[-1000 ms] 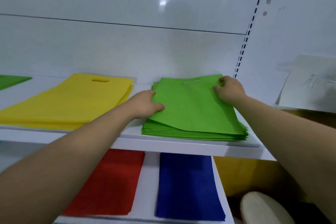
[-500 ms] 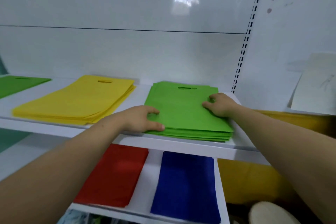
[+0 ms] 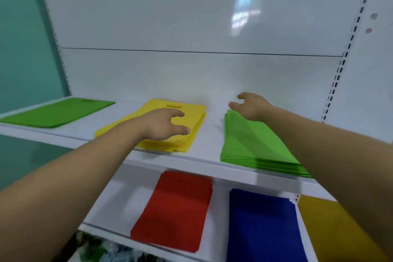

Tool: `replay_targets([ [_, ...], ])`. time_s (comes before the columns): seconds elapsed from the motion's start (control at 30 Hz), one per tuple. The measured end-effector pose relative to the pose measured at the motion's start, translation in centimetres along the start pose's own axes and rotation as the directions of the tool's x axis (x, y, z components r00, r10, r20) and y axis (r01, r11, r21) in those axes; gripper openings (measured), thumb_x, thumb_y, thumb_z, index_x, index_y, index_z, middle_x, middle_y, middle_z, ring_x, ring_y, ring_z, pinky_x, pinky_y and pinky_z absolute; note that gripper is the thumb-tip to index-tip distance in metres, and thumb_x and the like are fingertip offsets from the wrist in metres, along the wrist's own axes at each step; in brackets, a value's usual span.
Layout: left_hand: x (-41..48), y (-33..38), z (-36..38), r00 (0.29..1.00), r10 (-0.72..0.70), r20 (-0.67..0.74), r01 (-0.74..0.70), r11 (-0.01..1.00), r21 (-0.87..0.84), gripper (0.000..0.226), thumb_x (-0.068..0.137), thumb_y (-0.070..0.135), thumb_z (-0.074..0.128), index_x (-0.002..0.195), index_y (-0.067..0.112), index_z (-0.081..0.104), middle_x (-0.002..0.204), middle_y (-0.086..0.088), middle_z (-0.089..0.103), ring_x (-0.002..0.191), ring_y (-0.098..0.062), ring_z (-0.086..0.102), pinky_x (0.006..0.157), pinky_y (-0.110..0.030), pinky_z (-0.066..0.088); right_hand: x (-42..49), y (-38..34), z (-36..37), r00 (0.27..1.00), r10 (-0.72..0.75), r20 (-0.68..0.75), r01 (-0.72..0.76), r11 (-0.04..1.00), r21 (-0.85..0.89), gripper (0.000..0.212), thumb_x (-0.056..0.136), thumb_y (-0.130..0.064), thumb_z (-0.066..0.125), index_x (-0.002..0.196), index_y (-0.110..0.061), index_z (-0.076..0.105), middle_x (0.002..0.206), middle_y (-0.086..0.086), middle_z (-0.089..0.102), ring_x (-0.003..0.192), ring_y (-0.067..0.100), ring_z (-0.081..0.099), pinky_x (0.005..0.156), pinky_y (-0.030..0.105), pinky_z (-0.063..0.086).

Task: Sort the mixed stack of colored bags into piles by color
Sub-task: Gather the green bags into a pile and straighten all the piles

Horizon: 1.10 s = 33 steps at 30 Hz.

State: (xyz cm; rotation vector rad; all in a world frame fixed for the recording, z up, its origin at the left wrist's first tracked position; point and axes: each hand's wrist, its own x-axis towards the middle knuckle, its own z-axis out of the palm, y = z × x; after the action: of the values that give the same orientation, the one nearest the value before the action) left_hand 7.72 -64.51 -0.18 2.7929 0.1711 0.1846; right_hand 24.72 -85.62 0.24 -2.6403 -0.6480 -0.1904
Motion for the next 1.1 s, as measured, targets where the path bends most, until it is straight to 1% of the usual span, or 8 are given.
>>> replay_targets([
  [0.17, -2.9, -8.5, -4.2, 0.998, -0.058, -0.031, 0.058, 0.998, 0.012, 0.066, 0.087, 0.046, 0.061, 0.144, 0.024, 0.036, 0.152, 0.002, 0.033, 0.136, -0.018, 0.035, 0.102, -0.024, 0.029, 1.4, -10.1, 3.6, 0.998, -0.069, -0.011, 0.070, 0.996, 0.053, 0.067, 0.094, -0.054, 0.045, 0.145, -0.012, 0.036, 0.146, 0.010, 0.044, 0.136, 0.026, 0.037, 0.107, 0.031, 0.030],
  [0.3, -5.2, -14.6, -6.7, 0.989, -0.128, -0.072, 0.126, 0.992, -0.029, 0.065, 0.087, 0.046, 0.060, 0.143, 0.023, 0.037, 0.152, 0.003, 0.033, 0.135, -0.018, 0.037, 0.097, -0.022, 0.029, 1.9, -17.2, 6.6, 0.991, -0.135, 0.009, 0.134, 0.988, 0.079, 0.067, 0.095, -0.055, 0.044, 0.146, -0.012, 0.035, 0.145, 0.010, 0.045, 0.134, 0.027, 0.039, 0.104, 0.032, 0.033],
  [0.47, -7.4, -21.1, -9.1, 0.969, -0.208, -0.133, 0.205, 0.978, -0.032, 0.064, 0.087, 0.046, 0.060, 0.143, 0.023, 0.038, 0.151, 0.003, 0.035, 0.135, -0.018, 0.037, 0.103, -0.025, 0.029, 2.6, -24.3, 9.3, 0.977, -0.211, 0.031, 0.206, 0.972, 0.113, 0.067, 0.095, -0.053, 0.045, 0.146, -0.011, 0.034, 0.145, 0.011, 0.044, 0.134, 0.028, 0.039, 0.104, 0.033, 0.032],
  [0.63, -7.9, -25.5, -11.1, 0.950, -0.259, -0.174, 0.257, 0.966, -0.033, 0.064, 0.088, 0.045, 0.059, 0.144, 0.022, 0.038, 0.151, 0.002, 0.036, 0.134, -0.019, 0.038, 0.103, -0.025, 0.030, 4.2, -29.6, 11.2, 0.962, -0.267, 0.057, 0.259, 0.959, 0.119, 0.066, 0.096, -0.052, 0.044, 0.147, -0.011, 0.032, 0.144, 0.011, 0.045, 0.135, 0.027, 0.037, 0.105, 0.032, 0.031],
  [0.77, -6.9, -28.9, -11.8, 0.941, -0.294, -0.169, 0.290, 0.956, -0.046, 0.064, 0.088, 0.046, 0.059, 0.144, 0.023, 0.038, 0.150, 0.002, 0.037, 0.133, -0.020, 0.040, 0.102, -0.026, 0.031, 6.6, -32.5, 12.6, 0.957, -0.283, 0.057, 0.275, 0.954, 0.120, 0.066, 0.096, -0.052, 0.044, 0.147, -0.012, 0.032, 0.145, 0.011, 0.045, 0.136, 0.026, 0.037, 0.105, 0.031, 0.031],
  [0.9, -4.8, -32.2, -12.2, 0.931, -0.319, -0.175, 0.317, 0.948, -0.041, 0.063, 0.087, 0.046, 0.061, 0.142, 0.024, 0.040, 0.147, -0.001, 0.040, 0.126, -0.020, 0.046, 0.097, -0.025, 0.033, 10.0, -34.6, 14.6, 0.955, -0.289, 0.069, 0.279, 0.952, 0.129, 0.067, 0.095, -0.053, 0.044, 0.147, -0.013, 0.032, 0.147, 0.010, 0.042, 0.136, 0.026, 0.036, 0.106, 0.033, 0.031],
  [1.03, -1.9, -35.8, -13.1, 0.927, -0.335, -0.170, 0.338, 0.941, -0.011, 0.065, 0.086, 0.047, 0.061, 0.142, 0.024, 0.039, 0.149, -0.001, 0.038, 0.132, -0.021, 0.041, 0.104, -0.027, 0.031, 14.2, -36.7, 16.6, 0.955, -0.285, 0.082, 0.272, 0.952, 0.141, 0.067, 0.095, -0.053, 0.045, 0.147, -0.014, 0.032, 0.147, 0.010, 0.042, 0.136, 0.026, 0.036, 0.107, 0.032, 0.030],
  [1.1, -0.4, -37.6, -13.9, 0.921, -0.348, -0.173, 0.352, 0.936, -0.008, 0.066, 0.086, 0.048, 0.061, 0.143, 0.024, 0.038, 0.149, -0.001, 0.038, 0.133, -0.021, 0.040, 0.104, -0.027, 0.031, 16.2, -37.8, 17.5, 0.953, -0.289, 0.089, 0.274, 0.950, 0.146, 0.067, 0.095, -0.053, 0.045, 0.147, -0.013, 0.032, 0.147, 0.010, 0.042, 0.136, 0.026, 0.036, 0.108, 0.031, 0.030],
])
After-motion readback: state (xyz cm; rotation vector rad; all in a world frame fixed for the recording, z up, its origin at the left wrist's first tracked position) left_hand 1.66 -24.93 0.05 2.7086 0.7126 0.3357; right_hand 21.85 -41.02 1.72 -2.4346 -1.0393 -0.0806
